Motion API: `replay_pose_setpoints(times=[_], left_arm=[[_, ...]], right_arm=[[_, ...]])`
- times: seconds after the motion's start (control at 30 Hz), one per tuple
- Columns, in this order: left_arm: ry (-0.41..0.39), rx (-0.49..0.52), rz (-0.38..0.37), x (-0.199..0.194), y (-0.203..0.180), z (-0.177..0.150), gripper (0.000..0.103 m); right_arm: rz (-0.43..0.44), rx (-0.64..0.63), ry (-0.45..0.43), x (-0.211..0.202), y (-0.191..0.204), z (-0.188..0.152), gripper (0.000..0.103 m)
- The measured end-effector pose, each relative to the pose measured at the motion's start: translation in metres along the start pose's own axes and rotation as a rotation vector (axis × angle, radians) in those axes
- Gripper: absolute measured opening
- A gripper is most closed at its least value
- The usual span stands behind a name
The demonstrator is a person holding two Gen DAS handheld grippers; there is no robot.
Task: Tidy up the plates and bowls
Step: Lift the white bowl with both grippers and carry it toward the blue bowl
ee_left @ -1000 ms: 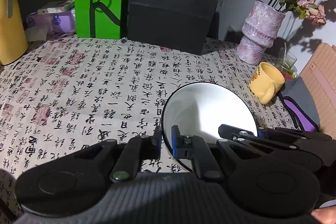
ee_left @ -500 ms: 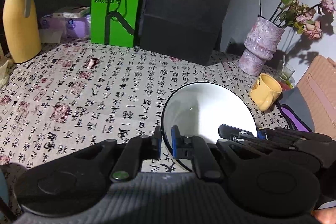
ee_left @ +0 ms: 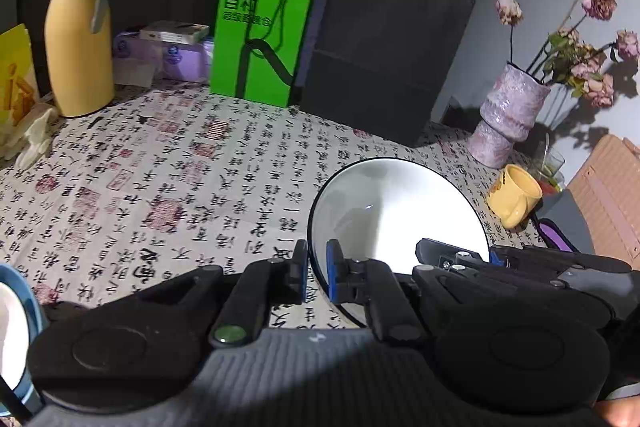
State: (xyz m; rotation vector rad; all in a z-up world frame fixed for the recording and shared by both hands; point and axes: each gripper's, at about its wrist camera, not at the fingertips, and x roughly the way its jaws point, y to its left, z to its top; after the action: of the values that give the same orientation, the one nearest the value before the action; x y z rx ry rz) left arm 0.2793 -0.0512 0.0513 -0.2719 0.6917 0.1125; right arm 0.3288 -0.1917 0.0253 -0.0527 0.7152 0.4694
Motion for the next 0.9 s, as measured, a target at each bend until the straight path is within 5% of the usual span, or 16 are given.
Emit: replay_pose_setpoints(times=[0.9], left_arm=[[-0.075,-0.091,0.039,-0.063,0.085,-0.010,0.009]], right_arm=[[0.049,-0.101,-0.033,-0.018,0.103,0.002,0.014]])
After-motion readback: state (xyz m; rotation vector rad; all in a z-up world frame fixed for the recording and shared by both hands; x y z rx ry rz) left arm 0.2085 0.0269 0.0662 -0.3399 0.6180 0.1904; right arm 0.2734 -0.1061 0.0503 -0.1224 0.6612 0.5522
